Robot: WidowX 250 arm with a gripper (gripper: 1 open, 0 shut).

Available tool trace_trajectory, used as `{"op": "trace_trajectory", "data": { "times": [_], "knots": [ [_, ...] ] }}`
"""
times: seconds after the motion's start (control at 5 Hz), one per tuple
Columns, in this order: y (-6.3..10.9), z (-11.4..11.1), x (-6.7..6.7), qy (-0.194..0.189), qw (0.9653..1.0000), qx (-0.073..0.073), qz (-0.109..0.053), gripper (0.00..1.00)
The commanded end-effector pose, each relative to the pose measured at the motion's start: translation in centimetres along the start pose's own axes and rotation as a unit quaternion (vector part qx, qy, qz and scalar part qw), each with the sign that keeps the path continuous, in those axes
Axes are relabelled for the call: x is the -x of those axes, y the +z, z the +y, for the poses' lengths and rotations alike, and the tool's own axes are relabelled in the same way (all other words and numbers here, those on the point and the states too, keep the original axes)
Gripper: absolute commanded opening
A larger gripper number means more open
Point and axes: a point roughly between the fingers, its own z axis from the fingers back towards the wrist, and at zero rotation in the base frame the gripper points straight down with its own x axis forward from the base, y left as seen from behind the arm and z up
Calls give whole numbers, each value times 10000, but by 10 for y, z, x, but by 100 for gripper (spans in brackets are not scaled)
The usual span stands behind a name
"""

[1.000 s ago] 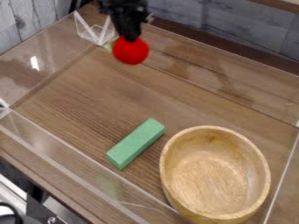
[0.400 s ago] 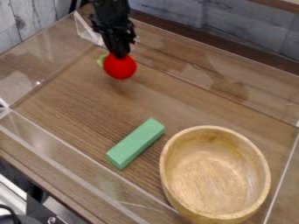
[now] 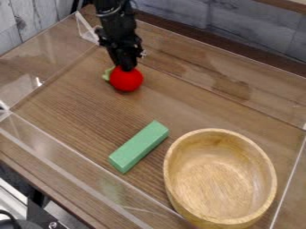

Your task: Move the red fruit to the left

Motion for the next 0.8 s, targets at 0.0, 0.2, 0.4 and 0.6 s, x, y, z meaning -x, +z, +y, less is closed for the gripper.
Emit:
{"op": "trace_trajectory", "data": {
  "times": [0.0,0.2,0.4,0.6],
  "knots": [
    [14,4,-5,19,9999,-34,-119,100],
    [18,5,-4,47,10000,-4,-84,100],
    [21,-1,2,237,9997,-24,-100,100],
    [25,-8,7,403,9991,-49,-116,100]
  ]
}}
